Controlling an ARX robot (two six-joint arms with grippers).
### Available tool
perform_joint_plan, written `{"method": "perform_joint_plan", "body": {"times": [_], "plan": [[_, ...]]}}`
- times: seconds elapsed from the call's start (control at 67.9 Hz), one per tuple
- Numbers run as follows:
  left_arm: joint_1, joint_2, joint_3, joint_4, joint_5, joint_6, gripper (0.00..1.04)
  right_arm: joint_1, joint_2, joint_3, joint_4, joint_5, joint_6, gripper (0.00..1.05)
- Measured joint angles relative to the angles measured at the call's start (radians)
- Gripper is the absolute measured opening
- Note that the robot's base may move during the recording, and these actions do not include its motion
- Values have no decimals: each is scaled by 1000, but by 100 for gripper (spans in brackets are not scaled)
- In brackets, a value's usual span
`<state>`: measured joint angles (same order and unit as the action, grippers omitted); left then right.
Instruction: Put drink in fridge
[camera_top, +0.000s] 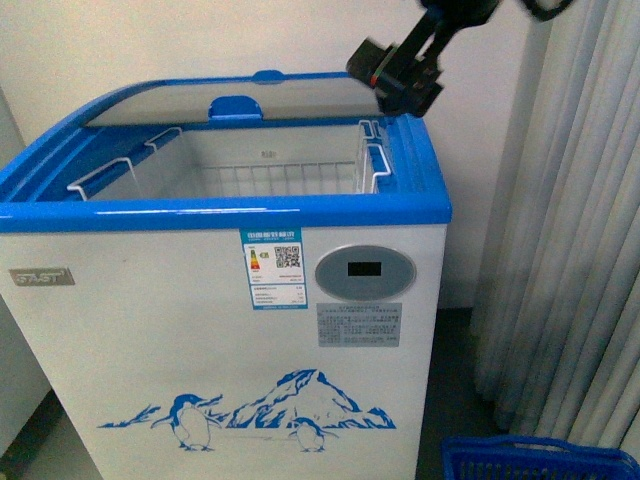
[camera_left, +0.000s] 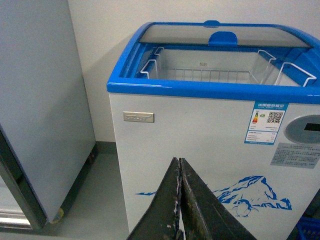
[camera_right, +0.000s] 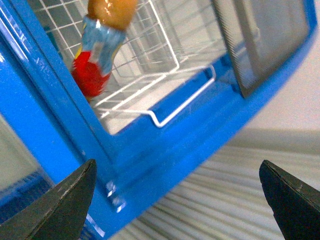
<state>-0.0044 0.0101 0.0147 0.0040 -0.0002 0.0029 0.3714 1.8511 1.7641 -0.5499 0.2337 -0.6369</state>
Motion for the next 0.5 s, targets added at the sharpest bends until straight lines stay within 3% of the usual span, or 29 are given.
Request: {"method": "perform_joint_plan", "body": {"times": [0.133, 0.221, 0.236, 0.295, 0.383, 0.501], "plan": [[0, -4, 0, -1, 1, 0, 3, -18, -423, -373, -181, -106, 344, 97], [0, -4, 0, -2, 1, 0, 3, -31, -669, -543, -288, -103, 545, 96], [0, -4, 0, -2, 1, 0, 3, -29, -700, -571, -266, -86, 550, 95], [0, -4, 0, -3, 0, 0, 3, -34, -951, -805, 64, 51, 581, 83], [0, -4, 0, -3, 0, 0, 3, -81, -1222, -1065, 425, 47, 609, 66], [0, -5, 0, -4, 0, 0, 3, -142, -1365, -1253, 583, -18, 622, 44]]}}
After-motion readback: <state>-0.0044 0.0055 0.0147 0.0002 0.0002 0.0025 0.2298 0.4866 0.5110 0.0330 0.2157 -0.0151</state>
